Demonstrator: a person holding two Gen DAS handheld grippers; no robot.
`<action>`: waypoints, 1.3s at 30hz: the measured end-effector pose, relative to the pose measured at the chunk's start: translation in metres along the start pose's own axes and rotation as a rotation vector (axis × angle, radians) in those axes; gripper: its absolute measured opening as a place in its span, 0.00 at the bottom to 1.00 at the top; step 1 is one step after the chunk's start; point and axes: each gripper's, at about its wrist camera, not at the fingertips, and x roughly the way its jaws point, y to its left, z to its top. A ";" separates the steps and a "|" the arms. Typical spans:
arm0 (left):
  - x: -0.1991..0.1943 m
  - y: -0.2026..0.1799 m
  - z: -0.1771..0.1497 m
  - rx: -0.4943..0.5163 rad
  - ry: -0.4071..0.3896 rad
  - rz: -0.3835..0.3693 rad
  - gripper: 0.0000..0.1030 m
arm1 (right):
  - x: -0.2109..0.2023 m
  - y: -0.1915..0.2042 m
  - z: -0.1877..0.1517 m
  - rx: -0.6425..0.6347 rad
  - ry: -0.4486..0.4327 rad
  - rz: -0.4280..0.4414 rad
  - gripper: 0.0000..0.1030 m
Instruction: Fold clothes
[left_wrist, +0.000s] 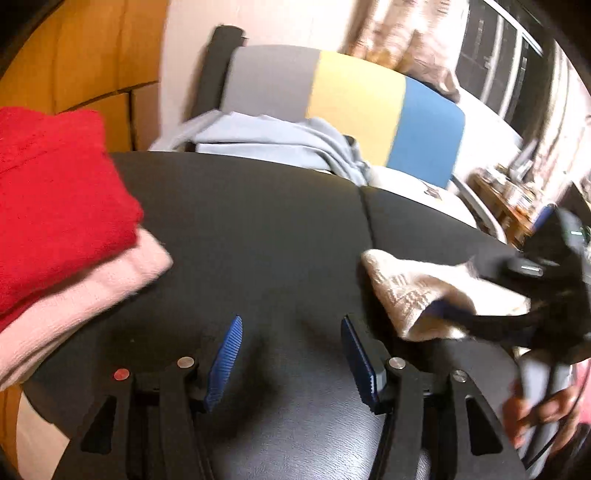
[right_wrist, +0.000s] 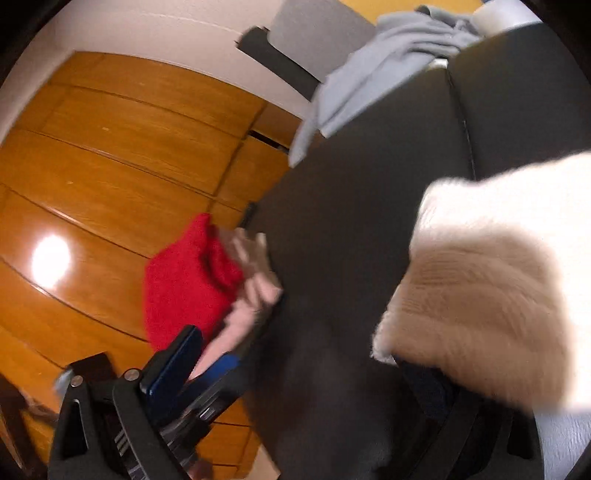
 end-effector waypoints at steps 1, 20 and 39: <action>0.001 -0.007 -0.001 0.017 0.006 -0.011 0.55 | -0.021 0.003 -0.001 -0.032 -0.024 -0.031 1.00; 0.103 -0.129 0.017 0.271 0.227 -0.061 0.57 | -0.239 -0.069 -0.096 0.114 -0.107 -0.514 1.00; 0.059 -0.127 0.107 0.369 0.018 -0.151 0.58 | -0.380 -0.016 -0.002 -0.098 -0.121 -0.518 1.00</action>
